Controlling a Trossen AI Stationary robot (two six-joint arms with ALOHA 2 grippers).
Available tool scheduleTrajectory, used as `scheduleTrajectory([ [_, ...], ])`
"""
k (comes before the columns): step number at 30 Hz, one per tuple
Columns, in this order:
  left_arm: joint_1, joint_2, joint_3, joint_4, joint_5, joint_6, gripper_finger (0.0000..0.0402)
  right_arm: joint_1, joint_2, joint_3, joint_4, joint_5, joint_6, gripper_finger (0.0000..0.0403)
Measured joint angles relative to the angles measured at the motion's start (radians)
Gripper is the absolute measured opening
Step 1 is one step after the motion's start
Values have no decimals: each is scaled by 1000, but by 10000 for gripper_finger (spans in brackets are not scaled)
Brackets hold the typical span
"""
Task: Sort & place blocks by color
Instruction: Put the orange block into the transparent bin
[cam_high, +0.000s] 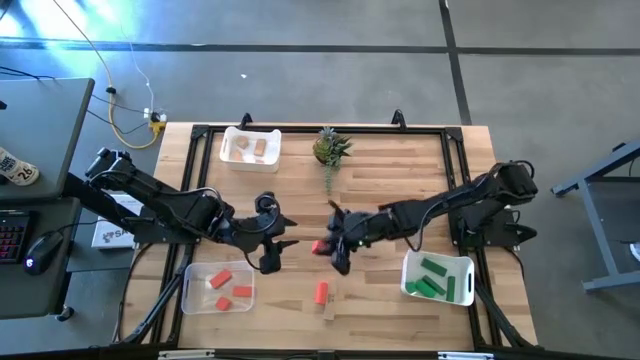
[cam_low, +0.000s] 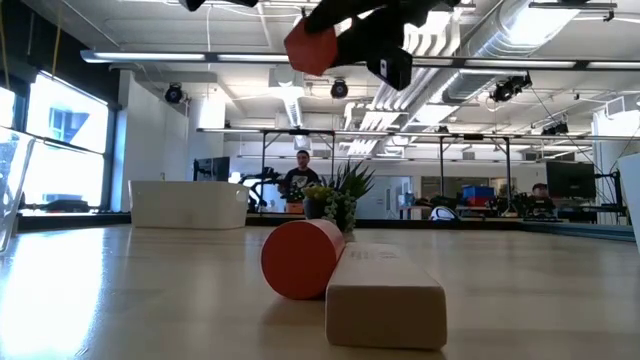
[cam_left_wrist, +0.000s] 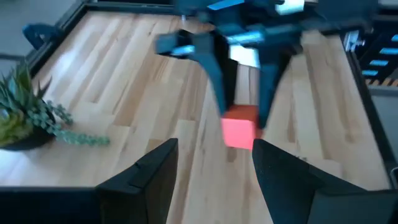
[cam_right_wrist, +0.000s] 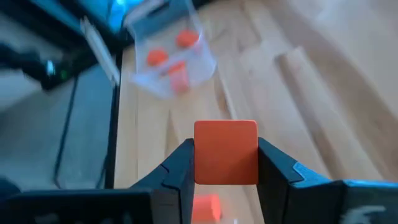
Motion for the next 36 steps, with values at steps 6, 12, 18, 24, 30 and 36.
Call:
scheduleTrajectory([
  [6, 0, 0, 0, 0, -71, 69, 193, -46, -37, 1, 98, 7, 41, 101],
  [12, 0, 0, 0, -1, -118, 125, 193, -77, -46, 1, 140, 16, 127, 101],
  [18, 0, 0, 0, -2, -130, 174, 193, -108, -46, 1, 164, 29, 181, 101],
  [24, 1, 0, 0, -2, -184, 208, 193, -130, -46, 1, 251, 29, 216, 101],
  [30, 17, 0, 0, 13, -246, 193, 193, -129, -46, 1, 321, 91, 246, 101],
  [36, 43, 0, 0, 82, -261, 258, 193, -130, -46, 1, 362, 119, 261, 101],
])
